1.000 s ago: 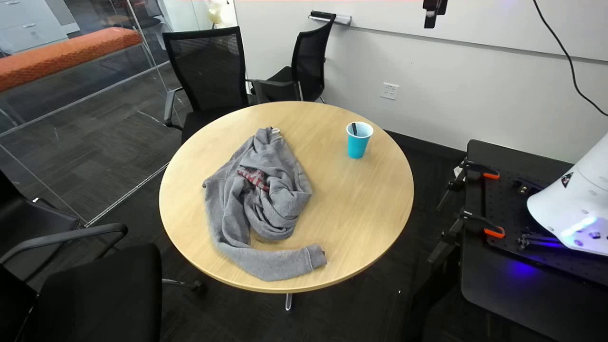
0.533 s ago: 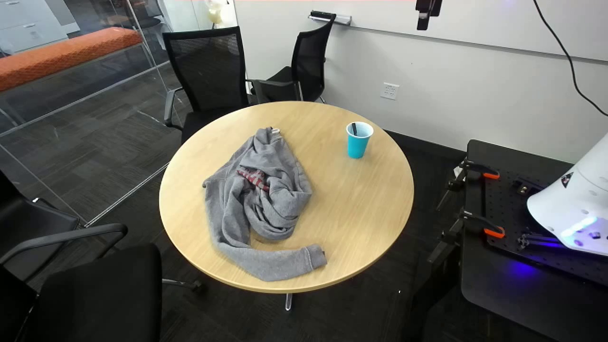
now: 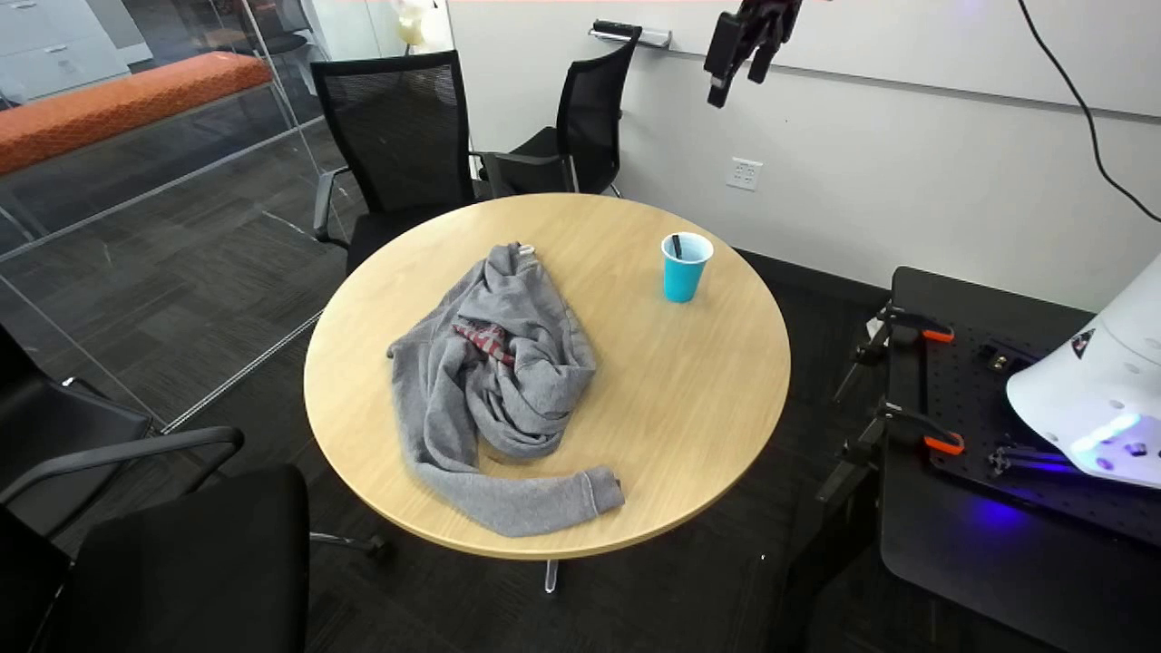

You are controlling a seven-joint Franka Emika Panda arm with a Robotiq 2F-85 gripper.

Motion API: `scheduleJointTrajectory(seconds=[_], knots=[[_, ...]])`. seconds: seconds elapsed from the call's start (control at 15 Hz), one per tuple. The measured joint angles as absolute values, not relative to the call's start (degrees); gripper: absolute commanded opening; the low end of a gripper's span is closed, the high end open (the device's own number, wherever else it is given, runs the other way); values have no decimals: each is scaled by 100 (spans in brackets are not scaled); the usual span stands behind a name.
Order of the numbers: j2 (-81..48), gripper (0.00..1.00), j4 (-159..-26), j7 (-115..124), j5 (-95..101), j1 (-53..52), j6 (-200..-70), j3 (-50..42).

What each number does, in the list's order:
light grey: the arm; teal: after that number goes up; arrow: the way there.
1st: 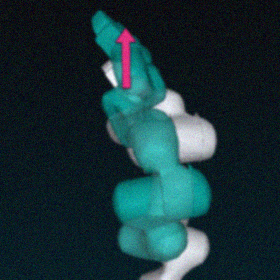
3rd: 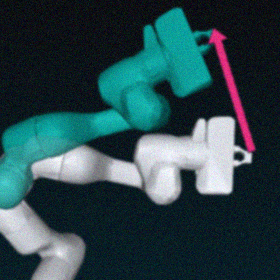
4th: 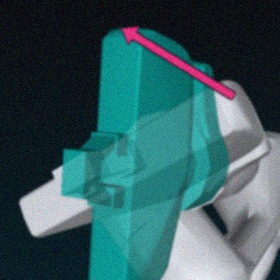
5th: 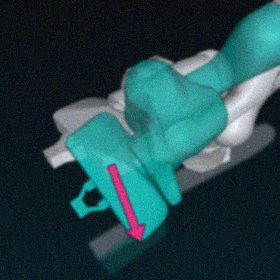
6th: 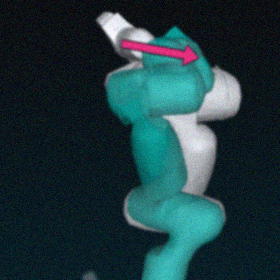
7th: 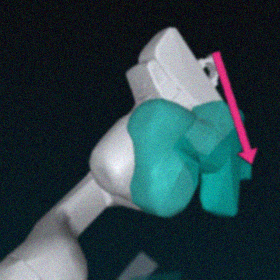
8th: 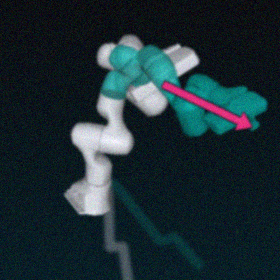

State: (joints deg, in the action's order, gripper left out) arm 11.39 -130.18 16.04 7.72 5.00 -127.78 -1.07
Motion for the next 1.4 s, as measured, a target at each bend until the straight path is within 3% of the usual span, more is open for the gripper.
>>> scheduleJointTrajectory(seconds=[0.53,1.0,1.4], knots=[[384,100,-13906,2980,1624,782,-15432,-173],[-321,100,-13919,4121,3572,1040,-16547,-531],[-1150,100,-13666,4365,4077,1052,-17194,-751]])
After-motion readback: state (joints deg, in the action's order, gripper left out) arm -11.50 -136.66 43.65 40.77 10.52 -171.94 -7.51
